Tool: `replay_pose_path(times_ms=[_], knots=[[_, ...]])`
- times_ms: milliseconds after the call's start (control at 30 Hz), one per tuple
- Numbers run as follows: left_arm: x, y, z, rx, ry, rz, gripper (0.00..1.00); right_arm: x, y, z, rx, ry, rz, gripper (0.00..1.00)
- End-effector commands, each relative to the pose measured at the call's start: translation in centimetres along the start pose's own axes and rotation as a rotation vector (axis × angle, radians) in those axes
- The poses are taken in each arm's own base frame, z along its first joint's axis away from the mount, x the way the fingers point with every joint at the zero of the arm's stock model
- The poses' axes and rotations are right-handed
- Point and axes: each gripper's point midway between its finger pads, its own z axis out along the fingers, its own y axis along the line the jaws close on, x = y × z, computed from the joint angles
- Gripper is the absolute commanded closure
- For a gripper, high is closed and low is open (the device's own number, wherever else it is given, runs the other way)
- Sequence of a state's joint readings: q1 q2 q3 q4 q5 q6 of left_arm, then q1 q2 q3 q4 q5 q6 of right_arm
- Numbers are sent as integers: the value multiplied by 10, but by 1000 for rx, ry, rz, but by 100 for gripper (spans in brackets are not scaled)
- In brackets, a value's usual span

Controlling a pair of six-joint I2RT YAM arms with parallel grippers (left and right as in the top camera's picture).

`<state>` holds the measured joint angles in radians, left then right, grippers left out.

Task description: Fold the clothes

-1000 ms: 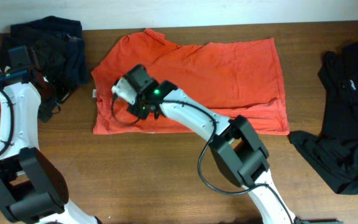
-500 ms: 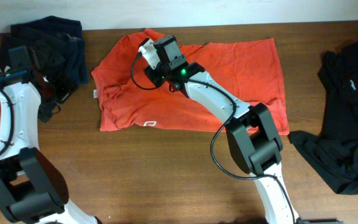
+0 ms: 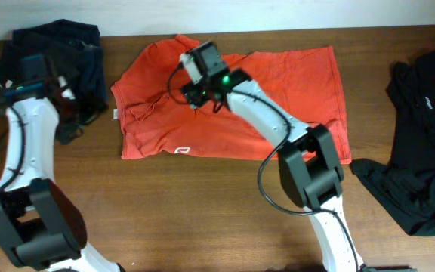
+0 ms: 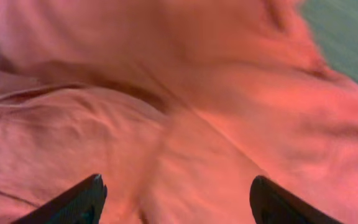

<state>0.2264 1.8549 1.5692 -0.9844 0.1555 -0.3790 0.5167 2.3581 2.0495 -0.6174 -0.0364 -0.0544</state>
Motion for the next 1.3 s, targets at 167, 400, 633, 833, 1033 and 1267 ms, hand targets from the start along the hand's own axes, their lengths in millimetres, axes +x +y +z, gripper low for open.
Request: replay_pose_path(times_ms=[167, 400, 633, 833, 1033, 1267], knots=[[48, -113, 17, 162, 46, 272, 1, -35, -102, -109, -43, -58, 453, 5], [72, -149, 95, 246, 143, 360, 28, 30, -163, -141, -138, 111, 677, 15], [72, -147, 125, 248, 156, 355, 46, 90, -188, -164, -126, 276, 733, 50], [77, -116, 126, 129, 205, 322, 46, 141, -188, -187, -75, 483, 740, 81], [75, -63, 120, -72, 246, 289, 46, 162, -182, -198, -40, 595, 746, 81], [64, -28, 114, -117, 274, 238, 45, 206, -186, -197, 88, 763, 802, 78]])
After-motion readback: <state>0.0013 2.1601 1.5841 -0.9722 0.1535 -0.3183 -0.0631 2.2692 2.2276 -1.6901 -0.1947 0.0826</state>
